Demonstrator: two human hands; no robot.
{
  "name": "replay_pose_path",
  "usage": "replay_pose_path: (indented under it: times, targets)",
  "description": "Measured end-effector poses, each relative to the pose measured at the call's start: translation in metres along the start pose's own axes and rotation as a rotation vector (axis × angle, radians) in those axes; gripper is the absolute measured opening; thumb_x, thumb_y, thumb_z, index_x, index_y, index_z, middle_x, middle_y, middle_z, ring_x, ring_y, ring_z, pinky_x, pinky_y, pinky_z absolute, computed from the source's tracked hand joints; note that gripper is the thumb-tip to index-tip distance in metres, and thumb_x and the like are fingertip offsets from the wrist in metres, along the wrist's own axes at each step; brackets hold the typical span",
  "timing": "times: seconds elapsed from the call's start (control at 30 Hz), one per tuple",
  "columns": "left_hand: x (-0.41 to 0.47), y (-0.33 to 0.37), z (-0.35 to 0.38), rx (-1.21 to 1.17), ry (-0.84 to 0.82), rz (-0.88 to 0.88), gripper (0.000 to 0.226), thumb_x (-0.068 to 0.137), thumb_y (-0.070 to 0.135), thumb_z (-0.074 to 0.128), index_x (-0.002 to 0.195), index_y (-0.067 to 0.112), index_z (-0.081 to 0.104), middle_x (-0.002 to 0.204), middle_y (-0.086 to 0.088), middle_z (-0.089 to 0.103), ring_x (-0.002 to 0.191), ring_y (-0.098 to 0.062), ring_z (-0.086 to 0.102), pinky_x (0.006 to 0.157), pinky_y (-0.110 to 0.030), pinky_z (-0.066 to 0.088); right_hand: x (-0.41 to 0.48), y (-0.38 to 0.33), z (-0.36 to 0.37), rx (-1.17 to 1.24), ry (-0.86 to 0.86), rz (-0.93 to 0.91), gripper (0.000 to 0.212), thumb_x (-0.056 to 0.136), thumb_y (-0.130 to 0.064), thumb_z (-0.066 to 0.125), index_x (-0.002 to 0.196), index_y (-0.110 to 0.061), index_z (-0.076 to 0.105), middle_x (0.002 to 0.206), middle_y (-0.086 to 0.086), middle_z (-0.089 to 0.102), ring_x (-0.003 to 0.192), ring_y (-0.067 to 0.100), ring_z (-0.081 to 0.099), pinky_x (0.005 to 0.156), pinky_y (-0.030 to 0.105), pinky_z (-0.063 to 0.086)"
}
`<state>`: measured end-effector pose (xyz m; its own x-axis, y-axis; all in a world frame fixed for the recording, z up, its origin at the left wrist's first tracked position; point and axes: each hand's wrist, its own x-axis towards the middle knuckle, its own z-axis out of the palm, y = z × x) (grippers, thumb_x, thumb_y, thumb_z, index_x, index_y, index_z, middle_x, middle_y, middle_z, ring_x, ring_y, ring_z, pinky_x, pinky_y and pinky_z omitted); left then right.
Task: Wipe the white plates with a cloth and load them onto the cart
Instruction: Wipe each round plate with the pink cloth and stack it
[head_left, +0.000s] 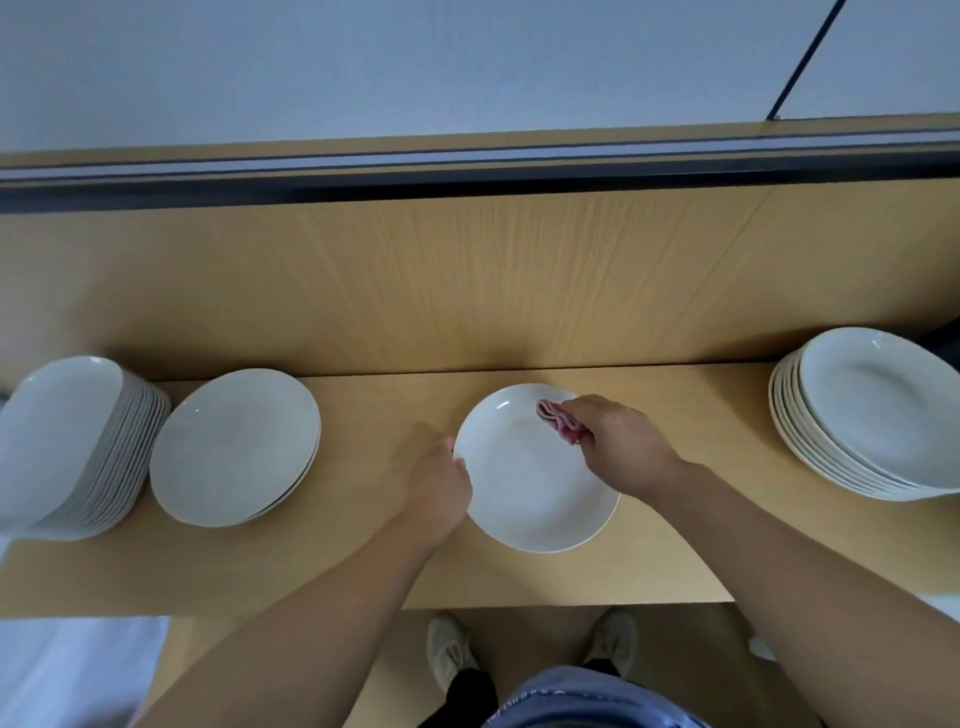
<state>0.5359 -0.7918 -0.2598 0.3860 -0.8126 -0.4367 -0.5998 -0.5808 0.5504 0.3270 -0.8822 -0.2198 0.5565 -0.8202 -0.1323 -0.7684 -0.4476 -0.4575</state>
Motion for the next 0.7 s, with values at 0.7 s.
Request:
replay_pose_path:
  times: [0.7]
  targets:
    - [-0.002,-0.031,-0.032,0.336,-0.265,0.331,0.109,0.071,0.056,0.076,0.153,0.030,0.009,0.142,0.006,0.049,0.125,-0.019,0.050,0.096,-0.029,0.042,0.029,-0.059,0.095,-0.090,-0.187,-0.031,0.033,0.087,0.000,0.044,0.111,-0.015,0.062,0.140,0.000,0.049,0.137,0.023,0.033,0.107,0.035,0.031]
